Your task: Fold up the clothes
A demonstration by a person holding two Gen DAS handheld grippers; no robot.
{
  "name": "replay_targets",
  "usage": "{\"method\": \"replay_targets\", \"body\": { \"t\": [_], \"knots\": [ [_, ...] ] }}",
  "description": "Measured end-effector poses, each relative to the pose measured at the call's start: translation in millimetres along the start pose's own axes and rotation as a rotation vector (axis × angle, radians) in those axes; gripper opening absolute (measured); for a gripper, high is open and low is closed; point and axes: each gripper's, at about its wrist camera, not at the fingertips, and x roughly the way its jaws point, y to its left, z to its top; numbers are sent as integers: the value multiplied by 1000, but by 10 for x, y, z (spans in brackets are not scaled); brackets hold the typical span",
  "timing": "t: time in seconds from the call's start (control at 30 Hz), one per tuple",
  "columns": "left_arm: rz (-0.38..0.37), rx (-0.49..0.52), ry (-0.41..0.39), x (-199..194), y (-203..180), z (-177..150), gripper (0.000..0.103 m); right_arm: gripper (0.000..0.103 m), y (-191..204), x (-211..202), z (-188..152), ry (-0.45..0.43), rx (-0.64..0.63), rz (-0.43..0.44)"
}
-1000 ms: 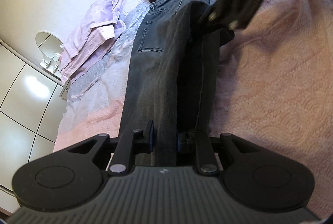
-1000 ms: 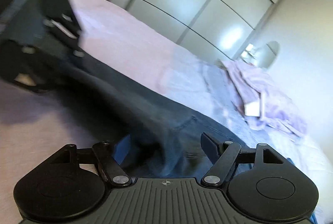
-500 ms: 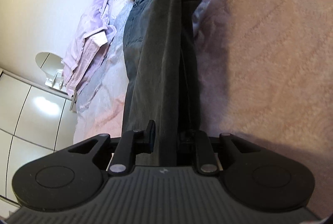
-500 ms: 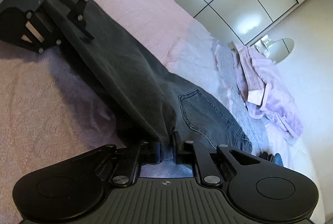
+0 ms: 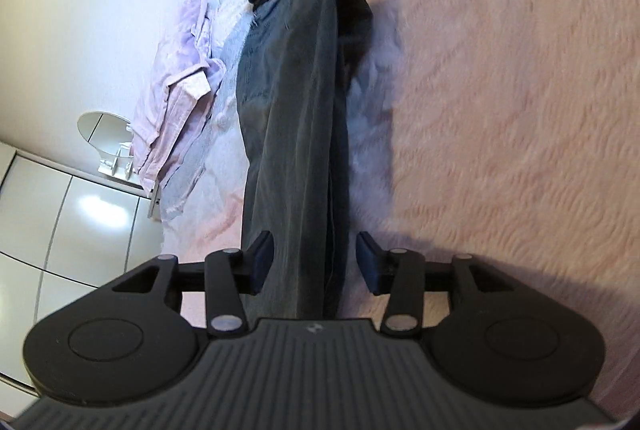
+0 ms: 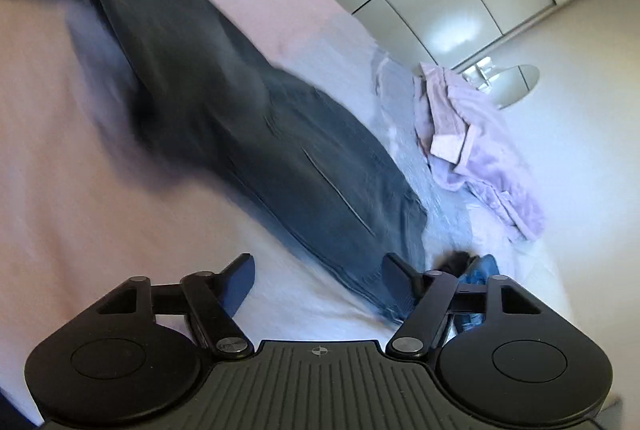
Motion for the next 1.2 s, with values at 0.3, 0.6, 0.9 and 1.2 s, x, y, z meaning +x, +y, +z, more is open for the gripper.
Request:
{"method": "replay_targets", "body": {
  "t": [0.3,0.6,0.9,1.2],
  "knots": [
    [-71,-135,50,-112,331,-177,43,69,-433,828,-253,-47,-213,87],
    [-69,-335,186,-140,860,-647,44,69,-1057,459,-214,-174,117,236],
    [-78,-610,274,420,1590,-1298,47,69,-1478,1300,733,-239,92,366],
    [-283,-806,292,971,1676,-1936,48,69,-1573,2155,1071,-142,85,547]
  ]
}}
